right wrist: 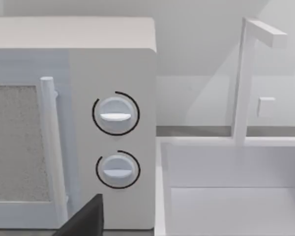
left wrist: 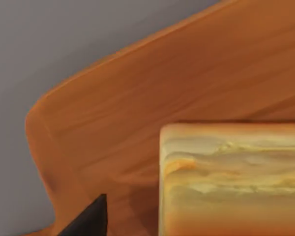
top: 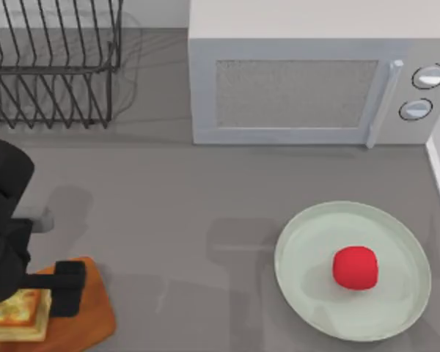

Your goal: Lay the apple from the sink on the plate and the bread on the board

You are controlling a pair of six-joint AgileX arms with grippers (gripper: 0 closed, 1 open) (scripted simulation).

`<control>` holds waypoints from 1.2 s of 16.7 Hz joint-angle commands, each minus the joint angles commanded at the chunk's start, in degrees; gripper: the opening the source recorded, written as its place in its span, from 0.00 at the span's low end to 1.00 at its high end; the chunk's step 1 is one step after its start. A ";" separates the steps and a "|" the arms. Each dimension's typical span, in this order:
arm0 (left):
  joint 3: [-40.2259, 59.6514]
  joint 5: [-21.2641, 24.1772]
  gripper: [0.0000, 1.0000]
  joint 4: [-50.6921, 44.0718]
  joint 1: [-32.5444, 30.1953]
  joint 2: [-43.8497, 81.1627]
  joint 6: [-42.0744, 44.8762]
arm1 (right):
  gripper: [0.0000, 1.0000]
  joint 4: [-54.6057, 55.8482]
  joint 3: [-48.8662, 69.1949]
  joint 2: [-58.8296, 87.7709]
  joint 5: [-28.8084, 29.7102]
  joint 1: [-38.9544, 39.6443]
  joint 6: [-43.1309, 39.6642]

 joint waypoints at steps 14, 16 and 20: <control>-24.03 0.26 1.00 26.67 7.44 -48.99 6.62 | 1.00 0.00 0.00 0.00 0.00 0.00 0.00; -28.55 0.30 1.00 31.78 8.83 -58.84 7.92 | 1.00 0.00 0.00 0.00 0.00 0.00 0.00; -35.49 0.30 1.00 41.25 11.23 -74.41 10.17 | 1.00 0.00 0.00 0.00 0.00 0.00 0.00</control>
